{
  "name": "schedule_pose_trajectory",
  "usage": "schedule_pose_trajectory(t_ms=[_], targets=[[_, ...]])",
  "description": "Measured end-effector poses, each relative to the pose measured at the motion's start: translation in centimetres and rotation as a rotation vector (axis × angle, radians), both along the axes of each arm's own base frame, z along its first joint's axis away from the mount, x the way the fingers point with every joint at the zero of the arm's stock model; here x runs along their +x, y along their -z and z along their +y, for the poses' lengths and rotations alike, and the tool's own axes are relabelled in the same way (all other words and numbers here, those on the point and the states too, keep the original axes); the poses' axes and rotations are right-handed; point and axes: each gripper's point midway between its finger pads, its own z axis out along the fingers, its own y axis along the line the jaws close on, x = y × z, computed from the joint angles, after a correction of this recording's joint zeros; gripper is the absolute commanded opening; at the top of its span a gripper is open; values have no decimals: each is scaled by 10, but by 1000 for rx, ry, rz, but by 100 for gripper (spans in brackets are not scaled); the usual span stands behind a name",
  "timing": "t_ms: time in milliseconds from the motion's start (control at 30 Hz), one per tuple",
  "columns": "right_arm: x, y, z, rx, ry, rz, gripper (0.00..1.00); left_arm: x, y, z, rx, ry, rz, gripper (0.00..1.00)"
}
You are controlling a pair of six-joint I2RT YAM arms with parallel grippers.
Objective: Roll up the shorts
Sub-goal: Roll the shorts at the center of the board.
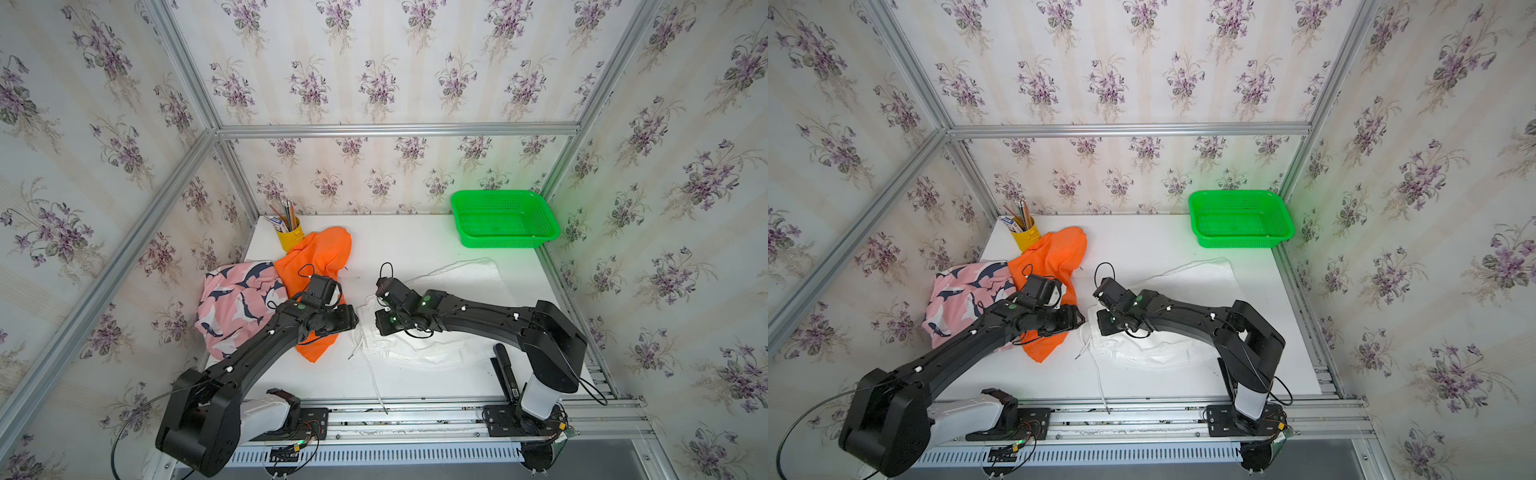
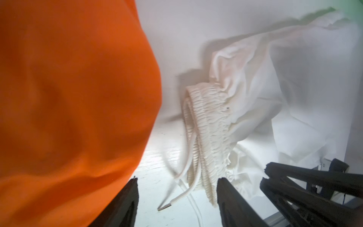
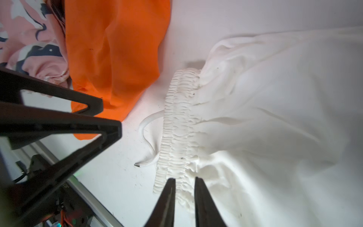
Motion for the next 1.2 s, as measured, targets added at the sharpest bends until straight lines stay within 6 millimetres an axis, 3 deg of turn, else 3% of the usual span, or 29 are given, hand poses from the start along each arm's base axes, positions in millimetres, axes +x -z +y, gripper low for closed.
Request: schedule_pose_trajectory(t_ms=[167, 333, 667, 967, 1200], targets=[[-5, 6, 18, -121, 1, -37, 52, -1, -13, 33, 12, -92, -48, 69], [-3, 13, 32, -217, 31, -67, 54, -8, -21, 50, 12, -135, -87, 68], [-17, 41, 50, -358, 53, -72, 52, -15, -18, 45, -23, -94, -82, 68], [-13, 64, 56, -387, 79, -96, 49, -28, -1, 63, 61, -145, -9, 69], [-7, 47, 47, -382, 106, -148, 48, -29, -5, 55, 21, -117, -18, 69]])
